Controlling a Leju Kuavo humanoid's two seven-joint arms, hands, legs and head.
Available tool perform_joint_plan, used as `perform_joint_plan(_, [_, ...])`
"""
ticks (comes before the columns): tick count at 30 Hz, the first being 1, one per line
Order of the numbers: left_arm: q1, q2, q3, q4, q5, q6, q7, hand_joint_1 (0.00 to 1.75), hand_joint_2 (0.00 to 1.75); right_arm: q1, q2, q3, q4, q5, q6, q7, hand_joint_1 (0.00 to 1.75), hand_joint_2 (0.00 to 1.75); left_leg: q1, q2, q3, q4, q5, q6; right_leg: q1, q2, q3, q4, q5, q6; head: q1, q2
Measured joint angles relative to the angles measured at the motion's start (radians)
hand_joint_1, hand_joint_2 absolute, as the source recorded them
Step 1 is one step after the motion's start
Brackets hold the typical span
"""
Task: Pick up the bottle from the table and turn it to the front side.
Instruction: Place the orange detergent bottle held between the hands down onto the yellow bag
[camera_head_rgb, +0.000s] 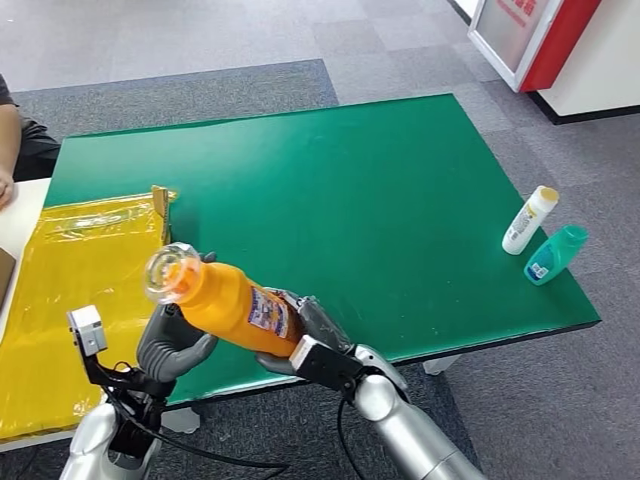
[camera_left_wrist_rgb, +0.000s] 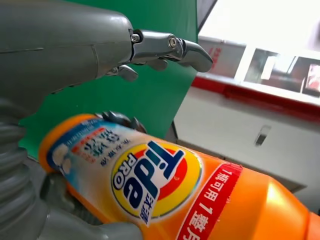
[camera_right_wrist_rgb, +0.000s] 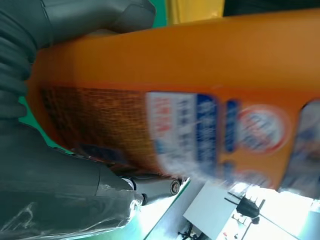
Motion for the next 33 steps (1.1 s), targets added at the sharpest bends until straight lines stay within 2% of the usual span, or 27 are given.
perform_joint_plan(5, [-0.059, 0.038, -0.101, 0.012, 0.027, -0.027, 0.018, 0.00, 1.75, -0.033, 0.021, 0.001, 0.093, 0.076, -0.060, 0.006, 1.75, 1.75, 0.000, 0.000, 0.000, 0.000, 0.000, -0.001, 0.000, 0.000, 0.000, 0.000, 0.000, 0.000, 0.000, 0.000])
perform_joint_plan(8, [-0.094, 0.076, -0.150, 0.024, 0.040, -0.032, 0.021, 0.00, 1.75, -0.060, 0.031, 0.002, 0.153, 0.108, -0.090, 0.003, 1.75, 1.75, 0.000, 0.000, 0.000, 0.000, 0.001, -0.001, 0.000, 0.000, -0.001, 0.000, 0.000, -0.001, 0.000, 0.000])
perform_joint_plan(13, [-0.130, 0.131, -0.205, 0.045, 0.040, -0.016, 0.027, 0.00, 1.75, -0.087, 0.041, 0.005, 0.220, 0.147, -0.118, 0.001, 1.75, 1.75, 0.000, 0.000, 0.000, 0.000, 0.001, -0.002, 0.001, 0.000, -0.001, 0.001, 0.000, -0.001, 0.000, 0.000])
perform_joint_plan(19, [-0.161, 0.173, -0.260, 0.049, 0.015, 0.026, 0.040, 0.00, 1.75, -0.100, 0.046, 0.011, 0.266, 0.183, -0.145, 0.010, 1.75, 1.75, 0.000, 0.000, 0.000, 0.000, 0.001, -0.002, 0.000, 0.000, -0.001, 0.001, 0.000, -0.001, 0.000, 0.000])
perform_joint_plan(23, [-0.170, 0.187, -0.281, 0.049, -0.015, 0.057, 0.043, 1.72, 1.75, -0.103, 0.048, 0.011, 0.284, 0.189, -0.148, 0.017, 1.75, 1.75, 0.000, 0.000, 0.000, 0.000, 0.001, -0.002, 0.000, 0.000, -0.001, 0.000, 0.000, -0.001, 0.000, 0.000])
perform_joint_plan(29, [-0.173, 0.178, -0.303, 0.025, -0.156, 0.173, 0.070, 1.75, 1.75, -0.102, 0.048, 0.004, 0.292, 0.204, -0.147, 0.050, 1.75, 1.75, 0.000, 0.000, 0.000, 0.000, 0.001, -0.002, 0.000, 0.000, -0.001, 0.000, 0.000, -0.001, 0.000, 0.000])
perform_joint_plan(33, [-0.168, 0.164, -0.309, -0.011, -0.254, 0.225, 0.086, 1.75, 1.75, -0.098, 0.048, -0.005, 0.283, 0.209, -0.146, 0.064, 1.15, 1.75, 0.000, 0.000, 0.000, 0.000, 0.001, -0.002, 0.000, 0.000, -0.001, 0.000, 0.000, -0.001, 0.000, 0.000])
